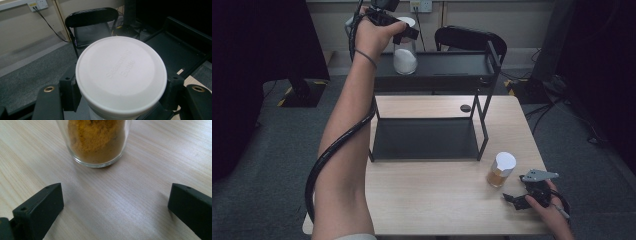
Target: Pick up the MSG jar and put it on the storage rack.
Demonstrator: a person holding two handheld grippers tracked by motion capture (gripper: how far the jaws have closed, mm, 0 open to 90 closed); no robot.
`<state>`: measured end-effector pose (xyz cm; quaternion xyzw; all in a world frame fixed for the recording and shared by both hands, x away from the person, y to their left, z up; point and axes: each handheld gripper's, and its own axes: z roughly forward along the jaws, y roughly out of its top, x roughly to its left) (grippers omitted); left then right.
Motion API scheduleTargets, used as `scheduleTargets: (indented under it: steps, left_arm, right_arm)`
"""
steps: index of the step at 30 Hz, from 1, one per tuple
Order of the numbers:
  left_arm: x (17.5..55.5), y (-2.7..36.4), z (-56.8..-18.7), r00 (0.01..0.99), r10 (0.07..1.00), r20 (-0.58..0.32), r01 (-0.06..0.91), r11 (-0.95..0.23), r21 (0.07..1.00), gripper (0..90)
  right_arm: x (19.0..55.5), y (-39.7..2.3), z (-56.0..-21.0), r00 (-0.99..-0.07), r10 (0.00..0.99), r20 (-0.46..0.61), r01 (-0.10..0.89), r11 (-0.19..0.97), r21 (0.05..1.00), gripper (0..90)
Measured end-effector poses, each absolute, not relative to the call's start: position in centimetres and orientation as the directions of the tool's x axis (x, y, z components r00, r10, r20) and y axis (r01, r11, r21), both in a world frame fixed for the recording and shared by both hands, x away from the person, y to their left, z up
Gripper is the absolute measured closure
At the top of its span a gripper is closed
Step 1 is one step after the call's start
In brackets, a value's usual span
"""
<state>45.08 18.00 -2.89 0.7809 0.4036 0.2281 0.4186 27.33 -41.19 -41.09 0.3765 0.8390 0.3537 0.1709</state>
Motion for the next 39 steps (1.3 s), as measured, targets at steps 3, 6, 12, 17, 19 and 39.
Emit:
scheduleTargets:
  steps: [3, 6, 12, 17, 19, 39]
  left_arm:
    - [45.1, 18.2, -3.2, 0.568, 0.823, 0.015, 0.436, -0.317, 0.842, 33.7]
    - [45.2, 18.3, -3.2, 0.564, 0.826, 0.009, 0.439, -0.308, 0.844, 33.7]
    - [45.1, 18.4, -3.6, 0.567, 0.824, 0.016, 0.424, -0.309, 0.851, 33.4]
    - [44.9, 18.5, -4.0, 0.564, 0.826, 0.013, 0.416, -0.297, 0.859, 33.0]
    - [44.8, 18.4, -4.0, 0.560, 0.828, 0.023, 0.409, -0.301, 0.861, 32.6]
    - [42.1, 19.2, -5.4, 0.520, 0.854, -0.006, 0.423, -0.251, 0.871, 4.0]
  right_arm:
    - [27.3, -41.2, -41.1, -0.658, 0.752, -0.021, 0.511, 0.467, 0.722, 0.0]
    - [27.3, -41.2, -41.1, -0.658, 0.753, -0.021, 0.511, 0.467, 0.722, 0.0]
    - [27.3, -41.2, -41.1, -0.658, 0.752, -0.021, 0.511, 0.467, 0.722, 0.0]
    - [27.3, -41.2, -41.1, -0.658, 0.753, -0.021, 0.511, 0.467, 0.722, 0.0]
    - [27.3, -41.2, -41.1, -0.658, 0.752, -0.021, 0.511, 0.467, 0.722, 0.0]
    - [27.3, -41.2, -41.1, -0.659, 0.752, -0.022, 0.510, 0.467, 0.723, 0.0]
